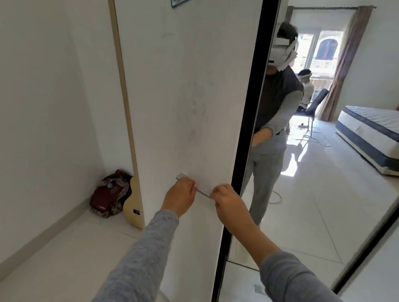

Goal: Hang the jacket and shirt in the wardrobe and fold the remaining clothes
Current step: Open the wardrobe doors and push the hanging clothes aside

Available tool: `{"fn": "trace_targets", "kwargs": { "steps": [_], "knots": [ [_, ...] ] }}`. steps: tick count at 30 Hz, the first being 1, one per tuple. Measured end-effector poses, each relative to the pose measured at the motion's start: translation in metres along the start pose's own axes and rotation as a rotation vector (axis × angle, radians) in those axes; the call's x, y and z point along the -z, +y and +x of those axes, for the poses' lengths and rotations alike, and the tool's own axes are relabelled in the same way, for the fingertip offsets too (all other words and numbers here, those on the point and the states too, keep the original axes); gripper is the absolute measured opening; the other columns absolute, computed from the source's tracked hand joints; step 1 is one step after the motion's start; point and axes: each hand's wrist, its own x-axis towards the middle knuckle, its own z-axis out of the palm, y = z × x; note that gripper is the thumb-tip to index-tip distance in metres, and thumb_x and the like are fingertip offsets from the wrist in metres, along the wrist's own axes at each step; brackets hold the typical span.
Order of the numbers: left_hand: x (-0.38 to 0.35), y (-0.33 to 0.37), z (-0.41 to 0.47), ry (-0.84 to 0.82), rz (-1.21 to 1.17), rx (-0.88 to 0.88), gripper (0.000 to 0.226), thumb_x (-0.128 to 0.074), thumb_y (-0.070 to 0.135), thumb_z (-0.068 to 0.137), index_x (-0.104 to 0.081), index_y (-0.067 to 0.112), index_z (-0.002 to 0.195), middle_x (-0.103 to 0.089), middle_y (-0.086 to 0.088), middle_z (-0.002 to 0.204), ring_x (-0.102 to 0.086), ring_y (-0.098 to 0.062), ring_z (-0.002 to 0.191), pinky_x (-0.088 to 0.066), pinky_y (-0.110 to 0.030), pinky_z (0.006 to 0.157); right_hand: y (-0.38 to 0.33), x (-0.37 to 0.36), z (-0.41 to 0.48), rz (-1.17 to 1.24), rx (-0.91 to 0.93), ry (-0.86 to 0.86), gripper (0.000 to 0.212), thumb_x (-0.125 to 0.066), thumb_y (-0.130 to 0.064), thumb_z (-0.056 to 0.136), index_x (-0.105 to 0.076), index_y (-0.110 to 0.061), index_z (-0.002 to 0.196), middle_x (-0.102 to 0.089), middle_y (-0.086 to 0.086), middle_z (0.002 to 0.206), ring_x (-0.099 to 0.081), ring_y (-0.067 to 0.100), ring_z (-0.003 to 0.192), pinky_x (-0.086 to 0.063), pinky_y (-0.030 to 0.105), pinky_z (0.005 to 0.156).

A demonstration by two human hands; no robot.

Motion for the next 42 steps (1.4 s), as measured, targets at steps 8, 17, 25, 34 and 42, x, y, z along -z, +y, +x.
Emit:
{"fn": "trace_targets", "kwargs": {
  "steps": [8,17,25,34,42],
  "knots": [
    [0.050,0.014,-0.062,-0.035,0.218,0.030,0.032,-0.033,0.027,0.101,-0.060,0.010,0.108,-0.062,-0.006,0.111,-0.058,-0.023,0.103,-0.042,-0.030,0.086,-0.035,0.073,-0.003,0.385,0.034,0.065,0.034,-0.048,-0.016,0.094,-0.054,-0.009,0.127,-0.052,0.005,0.127,-0.052,0.015,0.115,-0.040,0.018,0.102],
    [0.176,0.121,-0.059,0.521,0.228,-0.185,0.063,-0.022,0.048,0.096,-0.012,0.019,0.150,-0.013,0.004,0.158,-0.007,0.000,0.140,-0.004,-0.001,0.103,-0.102,0.105,0.052,0.768,-0.073,-0.025,0.052,-0.047,-0.020,0.098,-0.028,-0.017,0.146,-0.058,0.001,0.129,-0.059,0.014,0.113,-0.042,0.022,0.097],
    [0.248,0.108,-0.045,0.697,0.624,-0.256,0.064,-0.052,-0.005,0.088,-0.021,-0.007,0.144,-0.022,-0.022,0.153,-0.025,-0.032,0.141,-0.036,-0.043,0.110,-0.156,0.098,0.077,0.745,0.145,-0.059,0.048,-0.045,-0.013,0.098,-0.033,-0.005,0.144,-0.055,0.015,0.129,-0.054,0.019,0.113,-0.038,0.017,0.092],
    [0.316,0.031,-0.069,0.743,1.000,-0.176,0.067,-0.054,-0.001,0.084,-0.022,-0.007,0.143,-0.022,-0.018,0.153,-0.019,-0.026,0.143,-0.019,-0.038,0.116,-0.233,0.058,0.138,0.757,0.275,-0.133,0.067,-0.037,-0.033,0.099,0.004,-0.020,0.151,0.009,-0.008,0.158,0.006,0.004,0.144,-0.002,0.018,0.113],
    [0.372,-0.037,-0.075,0.684,1.097,-0.145,0.056,-0.031,0.002,0.087,-0.024,-0.008,0.142,-0.023,-0.017,0.153,-0.017,-0.025,0.143,-0.009,-0.034,0.119,-0.294,0.021,0.184,0.747,0.348,-0.001,0.067,-0.043,-0.023,0.098,-0.002,-0.020,0.150,0.012,-0.005,0.158,0.001,0.010,0.145,-0.012,0.015,0.109]
  ]
}}
